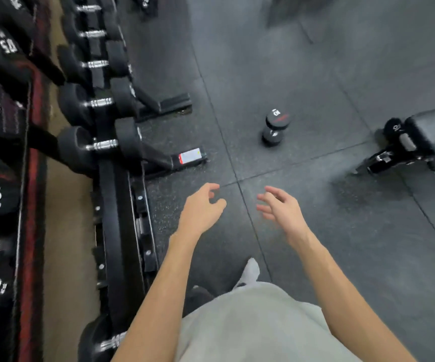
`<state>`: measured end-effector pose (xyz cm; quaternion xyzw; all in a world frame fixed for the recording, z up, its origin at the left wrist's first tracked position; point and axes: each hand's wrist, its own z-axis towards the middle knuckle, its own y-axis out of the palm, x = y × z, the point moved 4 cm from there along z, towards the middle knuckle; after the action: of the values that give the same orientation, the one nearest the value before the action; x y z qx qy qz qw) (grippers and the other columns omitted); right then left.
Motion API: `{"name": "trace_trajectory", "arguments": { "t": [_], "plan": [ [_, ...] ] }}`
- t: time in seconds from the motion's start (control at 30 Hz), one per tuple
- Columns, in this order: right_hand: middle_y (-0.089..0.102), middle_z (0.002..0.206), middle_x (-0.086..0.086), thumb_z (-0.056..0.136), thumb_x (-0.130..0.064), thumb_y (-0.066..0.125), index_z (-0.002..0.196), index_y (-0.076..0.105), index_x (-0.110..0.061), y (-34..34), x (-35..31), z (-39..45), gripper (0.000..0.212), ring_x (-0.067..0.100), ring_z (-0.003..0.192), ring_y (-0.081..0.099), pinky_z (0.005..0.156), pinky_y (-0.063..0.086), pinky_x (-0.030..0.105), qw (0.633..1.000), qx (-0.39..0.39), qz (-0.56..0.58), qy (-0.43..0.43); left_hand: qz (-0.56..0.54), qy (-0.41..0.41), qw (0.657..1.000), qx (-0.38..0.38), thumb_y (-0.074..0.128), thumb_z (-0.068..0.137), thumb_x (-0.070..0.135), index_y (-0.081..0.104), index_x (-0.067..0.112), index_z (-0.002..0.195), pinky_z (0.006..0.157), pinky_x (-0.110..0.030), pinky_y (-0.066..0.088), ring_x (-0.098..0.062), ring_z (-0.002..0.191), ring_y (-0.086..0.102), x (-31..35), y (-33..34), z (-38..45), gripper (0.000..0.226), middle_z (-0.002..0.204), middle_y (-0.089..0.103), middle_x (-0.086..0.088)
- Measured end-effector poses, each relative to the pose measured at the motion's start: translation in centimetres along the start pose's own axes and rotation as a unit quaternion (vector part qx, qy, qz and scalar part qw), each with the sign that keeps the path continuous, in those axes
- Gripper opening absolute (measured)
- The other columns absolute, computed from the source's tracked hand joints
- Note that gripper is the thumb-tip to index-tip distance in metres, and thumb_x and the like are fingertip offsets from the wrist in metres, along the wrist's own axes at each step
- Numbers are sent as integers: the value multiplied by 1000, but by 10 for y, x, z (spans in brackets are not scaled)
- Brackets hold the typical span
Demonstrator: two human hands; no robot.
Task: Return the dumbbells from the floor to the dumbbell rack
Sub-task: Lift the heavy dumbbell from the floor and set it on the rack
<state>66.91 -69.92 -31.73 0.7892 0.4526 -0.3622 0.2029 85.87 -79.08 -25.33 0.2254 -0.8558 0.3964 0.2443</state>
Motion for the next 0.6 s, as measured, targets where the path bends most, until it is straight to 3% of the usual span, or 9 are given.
{"name": "trace_trajectory", "arguments": {
  "t": [0.07,0.3,0.53,0.6],
  "plan": [
    [71,126,10,98,-19,64,136,61,-14,-41,-22,0,39,22,97,76,100,56,45,999,30,38,-23,18,32,999,-19,62,90,32,58,35,137,105,-42,49,-15,121,60,46,20,8,48,135,63,5],
    [74,118,6,95,-21,65,127,69,-17,-175,-79,23,32,20,95,77,82,58,30,983,133,107,-61,67,113,988,-75,62,91,26,60,33,135,98,-35,51,-12,114,61,178,97,53,44,128,64,7],
    [75,114,-7,92,-41,72,127,69,-25,-278,-124,79,38,12,94,77,77,54,24,982,151,86,-70,46,143,984,-98,64,91,26,60,34,135,90,-31,49,-12,114,61,278,177,119,45,125,65,9],
    [75,115,-7,91,-45,72,128,68,-25,-305,-141,100,43,8,92,77,82,56,26,983,157,72,-67,34,144,984,-98,64,90,26,62,36,133,84,-29,49,-11,113,61,310,197,142,43,123,67,10]
  ]
}}
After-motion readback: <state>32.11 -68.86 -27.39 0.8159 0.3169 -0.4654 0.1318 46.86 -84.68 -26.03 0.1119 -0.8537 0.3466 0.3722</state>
